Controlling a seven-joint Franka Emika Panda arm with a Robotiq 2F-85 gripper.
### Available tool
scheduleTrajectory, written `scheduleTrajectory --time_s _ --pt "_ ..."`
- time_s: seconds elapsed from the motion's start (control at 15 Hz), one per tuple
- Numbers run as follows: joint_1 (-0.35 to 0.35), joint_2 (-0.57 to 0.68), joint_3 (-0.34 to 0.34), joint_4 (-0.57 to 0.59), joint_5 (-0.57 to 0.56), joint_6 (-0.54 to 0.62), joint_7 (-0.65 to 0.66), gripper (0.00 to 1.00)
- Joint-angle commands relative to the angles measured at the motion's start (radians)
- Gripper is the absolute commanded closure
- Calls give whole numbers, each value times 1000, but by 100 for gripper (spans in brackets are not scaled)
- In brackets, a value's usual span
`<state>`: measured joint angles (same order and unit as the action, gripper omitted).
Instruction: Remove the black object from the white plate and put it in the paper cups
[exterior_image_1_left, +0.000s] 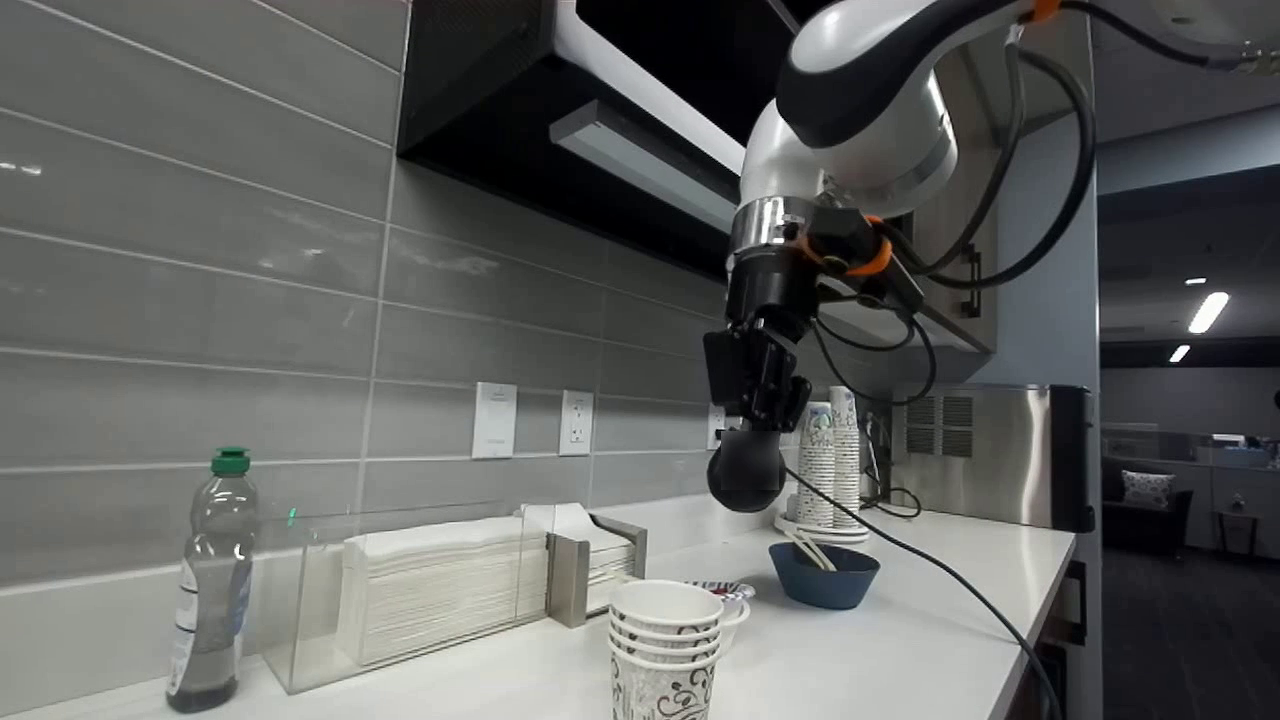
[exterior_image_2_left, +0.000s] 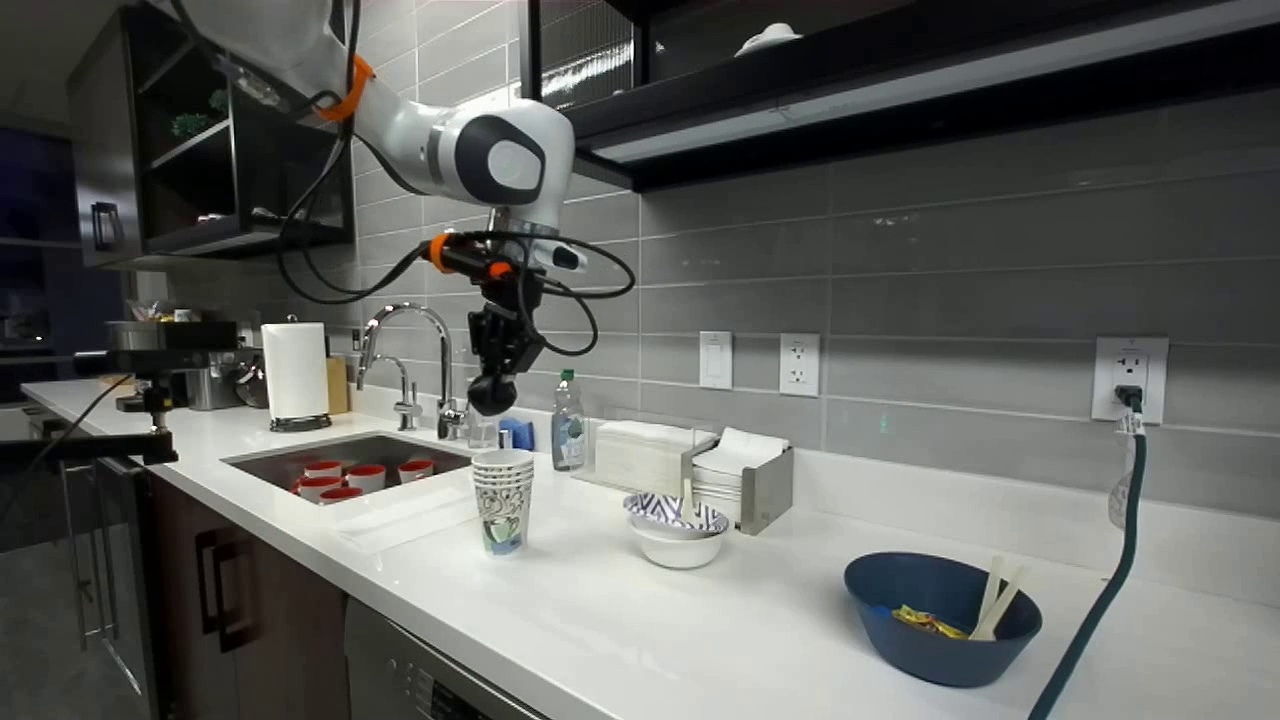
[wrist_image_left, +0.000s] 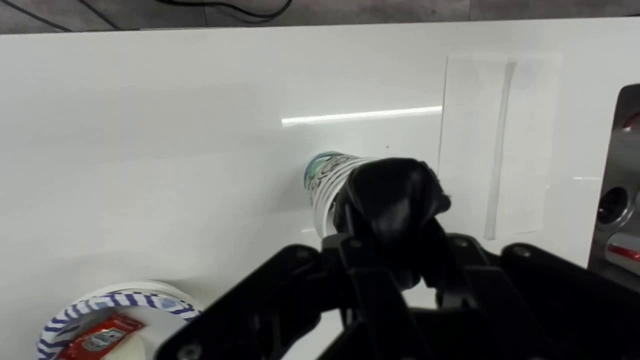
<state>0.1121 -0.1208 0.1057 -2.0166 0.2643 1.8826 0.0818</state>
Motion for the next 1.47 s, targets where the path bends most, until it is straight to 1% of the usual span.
scheduleTrajectory --time_s 0.0,0.33,0.4,0.53,0.6,0.67,0.93,1.0,1.13,1.27,1.33,1.4 --pt "24 27 27 -7 1 48 -22 94" --pt "33 96 46 22 -19 73 -7 94" --pt "33 110 47 26 -17 83 -5 49" --pt "34 137 48 39 -23 108 8 48" --pt "33 144 47 44 -19 114 9 42" --pt "32 148 45 46 -16 118 4 29" --pt "19 132 31 55 -5 96 14 1" --pt "11 118 22 53 -8 82 25 0" --pt "-11 84 -4 42 -73 -13 58 0" --pt "-29 29 -23 -10 -169 -125 57 0" --pt "-37 -18 -31 -51 -199 -160 3 0" --pt "-43 -54 -37 -78 -231 -186 -25 0"
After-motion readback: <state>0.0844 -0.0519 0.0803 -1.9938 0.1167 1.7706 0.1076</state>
